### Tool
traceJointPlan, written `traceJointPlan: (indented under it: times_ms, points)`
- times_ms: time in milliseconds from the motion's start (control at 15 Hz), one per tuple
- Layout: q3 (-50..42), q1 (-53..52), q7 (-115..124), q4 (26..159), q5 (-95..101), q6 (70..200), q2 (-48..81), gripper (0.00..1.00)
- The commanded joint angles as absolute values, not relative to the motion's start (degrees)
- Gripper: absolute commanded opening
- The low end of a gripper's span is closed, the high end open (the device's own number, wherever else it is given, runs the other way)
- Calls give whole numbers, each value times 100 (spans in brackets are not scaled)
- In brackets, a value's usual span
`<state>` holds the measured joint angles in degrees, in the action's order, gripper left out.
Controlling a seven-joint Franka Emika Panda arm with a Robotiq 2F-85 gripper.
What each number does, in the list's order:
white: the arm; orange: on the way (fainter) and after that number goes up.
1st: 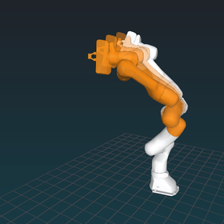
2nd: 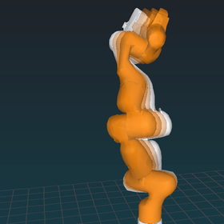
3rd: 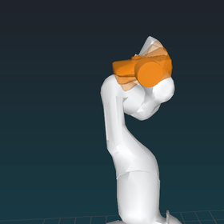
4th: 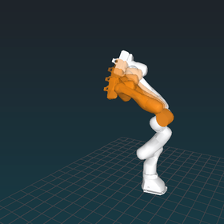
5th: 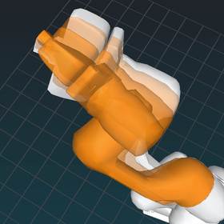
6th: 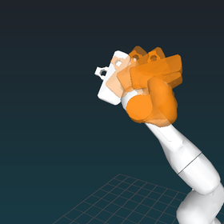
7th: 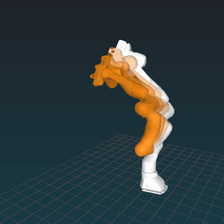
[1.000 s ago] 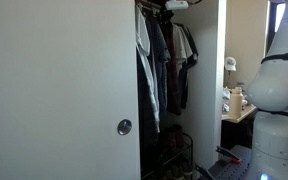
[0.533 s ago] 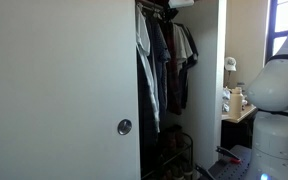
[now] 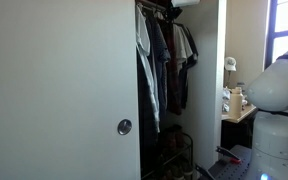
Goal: Take the clothes hanger and place it to the left on the rail
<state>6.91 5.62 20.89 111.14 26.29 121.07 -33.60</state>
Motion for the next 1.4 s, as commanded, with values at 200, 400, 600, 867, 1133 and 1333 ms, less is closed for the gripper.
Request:
traceJointPlan:
  times_ms: [200, 400, 600, 867, 1133, 1333]
  points:
    - [1067, 689, 2512, 11947, 2534, 11976, -4176, 3]
    - [1403, 842, 2866, 12192, 2681, 11775, -4418, 3]
    - [1727, 889, 3147, 12361, 2682, 11461, -4583, 3]
    - [1860, 819, 3266, 12312, 2711, 11291, -4459, 8]
    - [1948, 889, 3415, 12424, 2817, 11270, -4460, 8]
    - [1944, 892, 3415, 12424, 2817, 11270, -4460, 8]
